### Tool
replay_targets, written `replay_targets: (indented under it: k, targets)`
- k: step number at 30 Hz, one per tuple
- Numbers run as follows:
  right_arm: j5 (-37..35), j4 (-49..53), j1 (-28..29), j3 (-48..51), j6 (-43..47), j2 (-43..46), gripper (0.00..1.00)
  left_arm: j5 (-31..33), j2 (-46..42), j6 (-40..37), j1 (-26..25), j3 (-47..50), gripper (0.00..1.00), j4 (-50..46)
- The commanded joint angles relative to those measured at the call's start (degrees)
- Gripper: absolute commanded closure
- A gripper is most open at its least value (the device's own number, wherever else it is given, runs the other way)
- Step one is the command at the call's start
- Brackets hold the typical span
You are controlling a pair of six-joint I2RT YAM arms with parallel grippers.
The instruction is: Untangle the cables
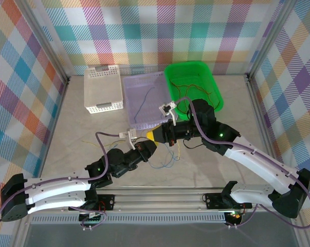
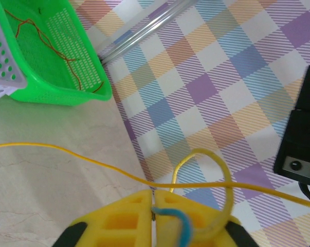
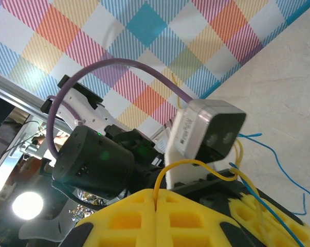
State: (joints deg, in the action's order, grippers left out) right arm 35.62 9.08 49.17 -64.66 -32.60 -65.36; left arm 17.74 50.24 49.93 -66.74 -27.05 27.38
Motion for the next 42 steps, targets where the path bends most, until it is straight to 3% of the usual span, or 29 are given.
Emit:
replay_targets:
  k: [1, 11, 17, 21, 32, 42]
  targets:
    - [-1.69, -1.03, 0.34, 0.75, -0.07, 1.86, 1.0, 1.77, -2.77, -0.06, -0.93, 1.0, 0.96, -0.16]
    - [-9.11, 2.2, -1.81, 1.21, 0.22, 3.25, 1.0, -1.02, -8.69, 1.57, -0.9, 3.07, 1.0, -3.44]
    - [-11.38, 6.31, -11.18, 2.44, -2.37, 4.35, 1.0, -9.12, -10.17, 3.25, -0.86, 1.38, 1.0, -10.02]
    - [-13.75, 7.97, -18.13, 5.88, -4.88, 6.3, 1.0, -9.75, -16.39, 4.16, -0.89, 0.72, 1.0, -18.54]
    - [-18.18, 12.76, -34.81, 12.28, -9.11, 14.64, 1.0, 5.35, -40.3, -0.45, -0.76, -10.82, 1.0, -58.0]
    - [-21.88, 21.12, -36.25, 2.07, -2.74, 16.23, 1.0, 18.48, -42.92, -0.7, -0.81, -21.09, 1.0, -78.02]
